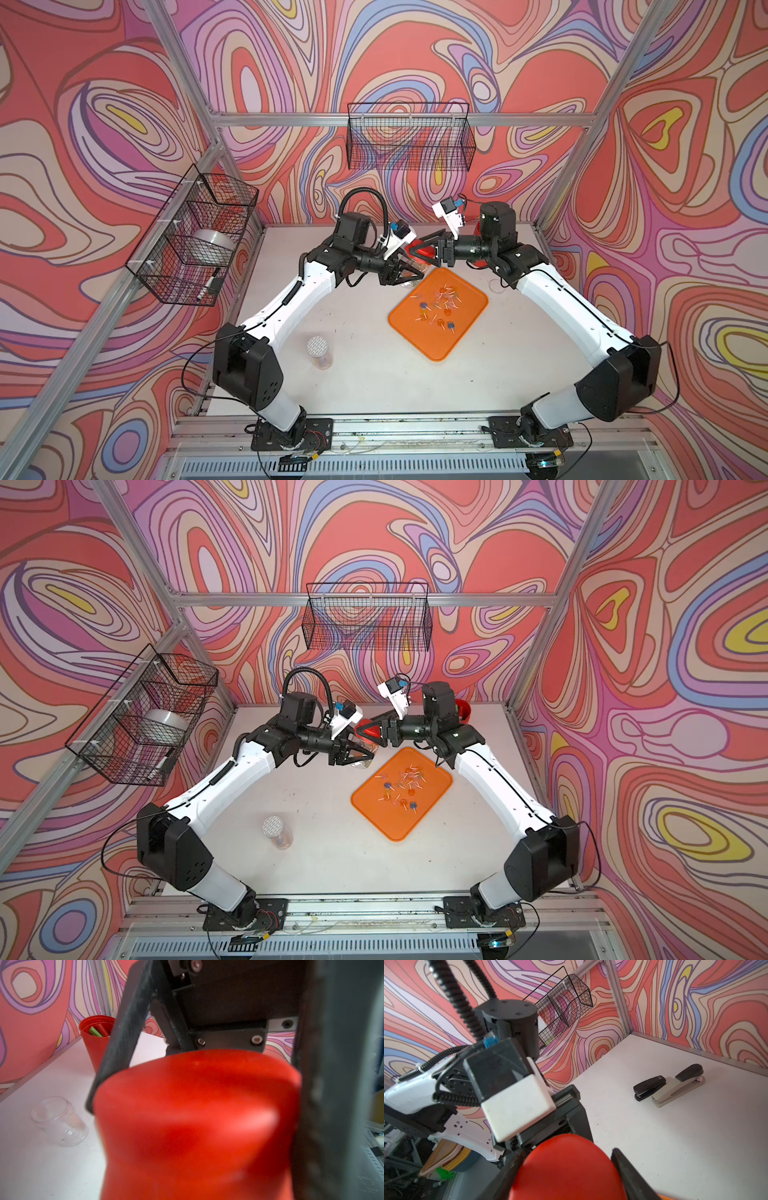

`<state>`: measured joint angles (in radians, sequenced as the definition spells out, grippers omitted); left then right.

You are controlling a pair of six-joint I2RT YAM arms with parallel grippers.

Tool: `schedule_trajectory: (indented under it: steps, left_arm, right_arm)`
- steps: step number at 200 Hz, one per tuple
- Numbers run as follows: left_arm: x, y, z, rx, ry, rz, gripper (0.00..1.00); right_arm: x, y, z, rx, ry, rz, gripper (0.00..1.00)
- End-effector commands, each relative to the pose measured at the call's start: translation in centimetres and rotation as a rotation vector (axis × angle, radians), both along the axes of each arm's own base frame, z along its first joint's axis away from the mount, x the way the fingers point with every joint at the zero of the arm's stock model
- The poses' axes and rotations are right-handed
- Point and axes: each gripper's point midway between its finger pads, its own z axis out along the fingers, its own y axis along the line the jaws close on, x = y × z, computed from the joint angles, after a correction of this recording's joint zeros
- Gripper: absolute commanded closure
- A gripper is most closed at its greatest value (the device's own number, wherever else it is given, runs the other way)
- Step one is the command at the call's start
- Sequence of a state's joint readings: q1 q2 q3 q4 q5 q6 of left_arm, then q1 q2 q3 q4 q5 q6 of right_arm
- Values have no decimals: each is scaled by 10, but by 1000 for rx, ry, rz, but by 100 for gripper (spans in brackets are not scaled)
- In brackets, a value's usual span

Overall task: Pour the candies out of the jar
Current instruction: Unscrew the lid from the jar, then place the lid at the center of the board.

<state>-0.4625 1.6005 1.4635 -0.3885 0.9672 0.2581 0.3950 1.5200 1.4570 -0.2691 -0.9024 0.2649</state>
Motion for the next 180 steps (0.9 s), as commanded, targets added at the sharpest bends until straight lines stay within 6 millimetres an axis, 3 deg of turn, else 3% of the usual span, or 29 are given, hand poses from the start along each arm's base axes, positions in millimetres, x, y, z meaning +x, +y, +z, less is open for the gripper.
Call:
schedule_trajectory:
  steps: [1,45,79,131,150,180]
  left_arm:
    - [12,5,2,8,-62,46,100]
    - [15,7,-2,15,-79,69,100]
    - [21,10,-6,26,-96,116,100]
    - [33,17,-20,22,-93,225,100]
    - [39,22,-31,44,-86,281,100]
    - [46,28,-45,78,-76,332,100]
  right_arm:
    - [7,0,6,39,89,-11,65]
    - [12,-9,10,36,96,-59,65]
    - [29,-34,-7,-58,80,-231,66]
    - [54,-90,-70,-271,98,-554,66]
    - [59,-128,-105,-392,119,-742,66]
    - [50,-182,-157,-506,171,-971,66]
